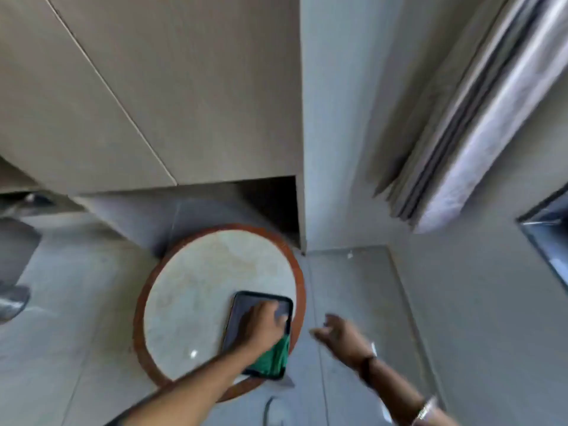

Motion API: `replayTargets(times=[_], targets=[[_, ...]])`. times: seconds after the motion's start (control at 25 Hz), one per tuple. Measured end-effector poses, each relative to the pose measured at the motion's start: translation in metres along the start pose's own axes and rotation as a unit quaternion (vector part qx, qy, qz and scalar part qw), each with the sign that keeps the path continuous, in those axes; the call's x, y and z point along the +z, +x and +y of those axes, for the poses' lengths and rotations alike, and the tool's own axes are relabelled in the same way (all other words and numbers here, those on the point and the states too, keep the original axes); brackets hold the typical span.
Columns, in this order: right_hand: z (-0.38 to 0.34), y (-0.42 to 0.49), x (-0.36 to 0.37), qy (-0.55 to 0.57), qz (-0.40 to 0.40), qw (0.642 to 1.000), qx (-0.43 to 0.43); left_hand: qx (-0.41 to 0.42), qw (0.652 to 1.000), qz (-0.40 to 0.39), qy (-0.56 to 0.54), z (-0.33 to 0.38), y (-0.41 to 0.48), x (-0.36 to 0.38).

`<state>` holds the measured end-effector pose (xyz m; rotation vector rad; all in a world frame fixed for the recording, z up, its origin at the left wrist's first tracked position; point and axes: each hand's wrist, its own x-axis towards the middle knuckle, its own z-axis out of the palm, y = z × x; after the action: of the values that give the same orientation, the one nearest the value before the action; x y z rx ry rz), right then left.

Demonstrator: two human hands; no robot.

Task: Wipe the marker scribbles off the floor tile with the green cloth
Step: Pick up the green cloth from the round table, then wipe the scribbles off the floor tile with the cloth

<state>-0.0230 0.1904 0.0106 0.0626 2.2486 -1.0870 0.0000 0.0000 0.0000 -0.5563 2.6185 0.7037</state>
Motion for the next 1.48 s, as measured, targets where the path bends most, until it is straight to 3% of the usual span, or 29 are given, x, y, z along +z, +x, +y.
replayTargets(times=[0.12, 0.24, 0.36, 0.48, 0.64, 0.8, 0.92, 1.08, 1.16, 1.32, 1.4, 1.48], targets=[[0.052, 0.029, 0.120, 0.064, -0.095, 0.988, 0.104, -0.105, 0.994, -0.044, 0.002, -0.096, 0.026, 0.061], [0.076, 0.078, 0.194, 0.084, -0.046, 0.986, 0.137, -0.153, 0.984, -0.059, -0.062, -0.153, 0.067, 0.107], [0.090, 0.116, 0.225, -0.004, 0.034, 0.985, 0.169, -0.162, 0.980, -0.057, -0.101, -0.171, 0.099, 0.140], [0.098, 0.125, 0.241, 0.015, 0.083, 0.981, 0.177, -0.199, 0.966, -0.058, -0.156, -0.180, 0.110, 0.161], [0.104, 0.123, 0.237, 0.142, 0.090, 0.960, 0.226, -0.200, 0.945, -0.106, -0.235, -0.179, 0.101, 0.157], [0.115, 0.108, 0.189, 0.401, 0.011, 0.894, 0.199, -0.145, 0.916, -0.130, -0.351, -0.142, 0.069, 0.128], [0.142, 0.090, 0.134, 0.432, -0.098, 0.887, 0.127, -0.105, 0.864, -0.191, -0.454, -0.101, 0.046, 0.126], [0.198, 0.072, 0.072, 0.427, -0.172, 0.884, 0.078, -0.117, 0.802, -0.234, -0.537, -0.043, 0.032, 0.173], [0.234, 0.067, 0.064, 0.446, -0.140, 0.880, 0.084, -0.136, 0.820, -0.217, -0.512, -0.021, 0.031, 0.219], [0.338, 0.078, 0.093, 0.488, -0.030, 0.857, 0.162, -0.151, 0.895, -0.174, -0.382, -0.011, 0.049, 0.345], [0.399, 0.099, 0.113, 0.486, 0.002, 0.847, 0.215, -0.148, 0.912, -0.190, -0.333, -0.026, 0.068, 0.414], [0.465, 0.132, 0.132, 0.422, 0.071, 0.859, 0.281, -0.143, 0.923, -0.224, -0.279, -0.054, 0.094, 0.485]])
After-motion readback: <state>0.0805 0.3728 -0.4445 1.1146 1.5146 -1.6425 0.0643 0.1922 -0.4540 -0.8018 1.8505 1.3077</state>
